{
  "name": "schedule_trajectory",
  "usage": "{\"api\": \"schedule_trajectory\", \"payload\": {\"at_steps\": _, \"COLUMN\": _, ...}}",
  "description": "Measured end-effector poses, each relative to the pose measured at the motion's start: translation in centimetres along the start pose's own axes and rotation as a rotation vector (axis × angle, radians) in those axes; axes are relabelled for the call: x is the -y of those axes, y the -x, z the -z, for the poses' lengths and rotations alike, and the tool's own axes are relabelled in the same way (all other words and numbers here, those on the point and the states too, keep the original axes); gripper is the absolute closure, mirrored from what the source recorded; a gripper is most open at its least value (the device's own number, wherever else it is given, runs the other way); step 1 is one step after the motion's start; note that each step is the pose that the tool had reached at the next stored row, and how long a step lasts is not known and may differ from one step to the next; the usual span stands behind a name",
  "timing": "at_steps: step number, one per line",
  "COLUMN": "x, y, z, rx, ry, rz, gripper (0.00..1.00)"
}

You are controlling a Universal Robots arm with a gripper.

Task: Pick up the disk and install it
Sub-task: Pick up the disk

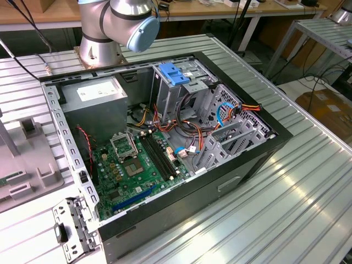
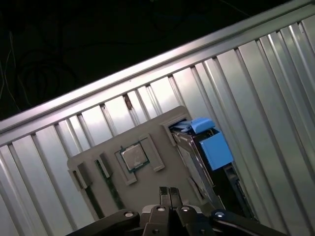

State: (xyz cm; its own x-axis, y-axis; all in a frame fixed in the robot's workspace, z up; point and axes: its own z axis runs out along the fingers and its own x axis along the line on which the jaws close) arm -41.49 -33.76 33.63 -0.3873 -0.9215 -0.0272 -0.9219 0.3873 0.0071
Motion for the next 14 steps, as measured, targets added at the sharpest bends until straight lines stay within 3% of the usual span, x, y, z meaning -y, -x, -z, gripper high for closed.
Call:
{"api": "schedule_trajectory", "payload": {"at_steps": 8, "x": 0.0, "y": 0.0, "z": 0.0, "rx": -0.0003, "ry": 0.0015, "rz": 0.056, "gripper": 0.89}}
{"api": "schedule_trajectory", "payload": {"at_steps": 14, "x": 0.0, "y": 0.0, "z": 0.0, "rx": -0.0009, "ry": 0.0034, "rz": 0.124, "gripper": 0.89}}
